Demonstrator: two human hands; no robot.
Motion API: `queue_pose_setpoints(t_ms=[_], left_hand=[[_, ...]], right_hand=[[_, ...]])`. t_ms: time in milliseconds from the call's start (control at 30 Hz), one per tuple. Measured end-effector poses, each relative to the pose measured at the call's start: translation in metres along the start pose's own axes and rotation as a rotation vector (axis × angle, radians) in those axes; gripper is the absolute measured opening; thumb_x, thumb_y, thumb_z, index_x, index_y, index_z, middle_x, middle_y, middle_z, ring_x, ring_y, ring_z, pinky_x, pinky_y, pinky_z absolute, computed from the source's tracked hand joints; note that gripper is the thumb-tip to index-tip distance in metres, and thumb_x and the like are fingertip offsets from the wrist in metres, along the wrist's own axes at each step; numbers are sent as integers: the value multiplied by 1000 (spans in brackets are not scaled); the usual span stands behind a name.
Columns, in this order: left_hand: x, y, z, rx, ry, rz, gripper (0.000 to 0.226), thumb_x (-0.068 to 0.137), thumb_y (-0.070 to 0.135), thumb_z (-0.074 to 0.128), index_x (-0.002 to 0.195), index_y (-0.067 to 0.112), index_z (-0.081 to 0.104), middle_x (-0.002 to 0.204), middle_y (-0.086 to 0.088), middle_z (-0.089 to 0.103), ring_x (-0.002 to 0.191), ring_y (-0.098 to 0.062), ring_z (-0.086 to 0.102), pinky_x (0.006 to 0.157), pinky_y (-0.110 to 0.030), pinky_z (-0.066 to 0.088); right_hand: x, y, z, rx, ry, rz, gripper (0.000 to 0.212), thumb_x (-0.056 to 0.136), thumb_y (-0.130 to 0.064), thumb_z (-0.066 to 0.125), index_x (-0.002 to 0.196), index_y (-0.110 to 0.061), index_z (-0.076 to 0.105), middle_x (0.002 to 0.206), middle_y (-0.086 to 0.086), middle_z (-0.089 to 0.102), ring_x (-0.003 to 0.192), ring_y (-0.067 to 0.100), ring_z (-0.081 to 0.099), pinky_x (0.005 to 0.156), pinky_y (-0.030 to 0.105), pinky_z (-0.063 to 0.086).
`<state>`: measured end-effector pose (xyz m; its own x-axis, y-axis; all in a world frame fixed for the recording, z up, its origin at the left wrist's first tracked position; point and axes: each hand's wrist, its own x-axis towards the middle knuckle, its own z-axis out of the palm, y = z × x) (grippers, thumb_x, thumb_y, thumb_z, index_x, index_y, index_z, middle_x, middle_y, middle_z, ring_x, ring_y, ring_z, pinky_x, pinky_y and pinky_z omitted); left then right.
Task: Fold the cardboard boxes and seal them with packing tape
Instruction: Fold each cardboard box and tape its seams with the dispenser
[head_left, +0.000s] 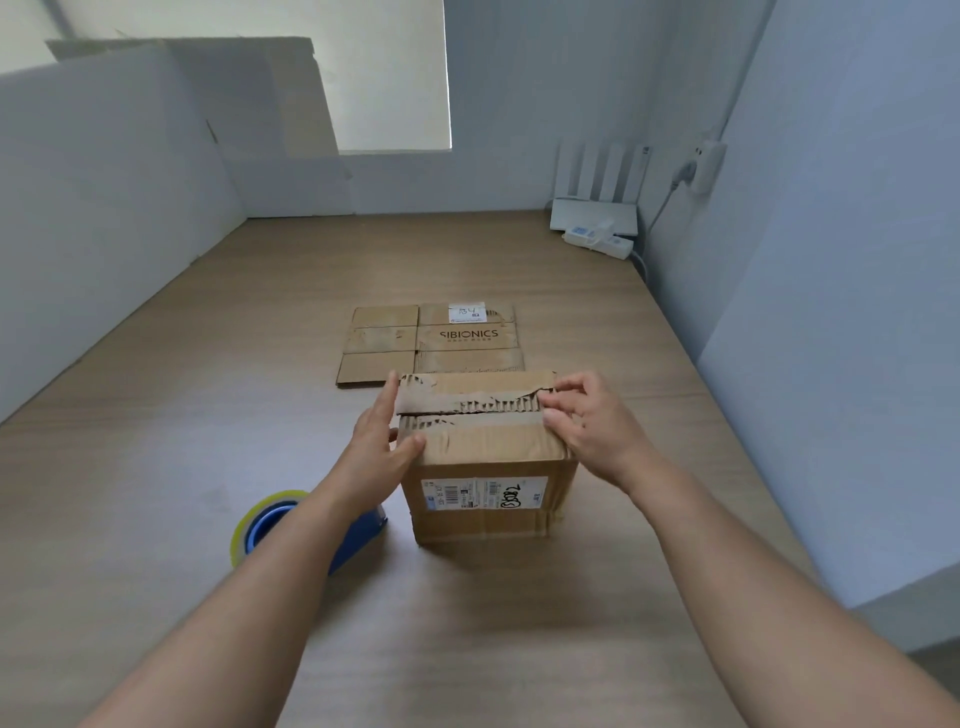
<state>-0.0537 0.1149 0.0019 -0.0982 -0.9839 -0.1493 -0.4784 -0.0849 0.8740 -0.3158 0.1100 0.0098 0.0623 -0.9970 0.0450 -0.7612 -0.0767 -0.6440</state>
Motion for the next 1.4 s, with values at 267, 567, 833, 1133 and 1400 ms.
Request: queue_pose_setpoints(t_ms=[267,567,833,1133,1400], left_hand=[[-10,0,3,-20,-81,-25,41,101,30,41,138,44,29,134,-1,47,106,-23,60,88,-43,54],[-19,-8,20,40,-41,7,38,101,33,42,137,42,34,132,4,52,110,-22,59,95,-45,50],[21,4,22,55,-37,8,39,102,36,37,141,37,34,128,5,52,113,-23,56,97,-46,47],[18,12,20,71,-53,-11,38,102,35,37,139,35,33,133,1,52,109,-24,59,91,-47,52],[-25,-2,19,82,-31,-35,34,99,37,43,132,44,38,123,1,59,101,-20,63,85,-41,55]], right_hand=[[-24,6,14,50,39,10,39,100,-32,44,138,-26,49,141,-2,49,131,13,42,108,25,32],[-30,17,14,81,167,31,32,97,-28,51,128,-23,60,132,-2,59,124,13,51,107,29,39],[6,19,10,70,173,118,32,98,-34,48,127,-27,61,130,-6,60,120,13,54,94,19,38],[1,10,8,59,174,120,35,100,-32,44,131,-23,57,133,-4,58,123,14,52,101,25,40],[-34,8,17,18,219,76,33,99,-31,47,128,-24,60,129,-5,61,119,12,56,97,22,42]])
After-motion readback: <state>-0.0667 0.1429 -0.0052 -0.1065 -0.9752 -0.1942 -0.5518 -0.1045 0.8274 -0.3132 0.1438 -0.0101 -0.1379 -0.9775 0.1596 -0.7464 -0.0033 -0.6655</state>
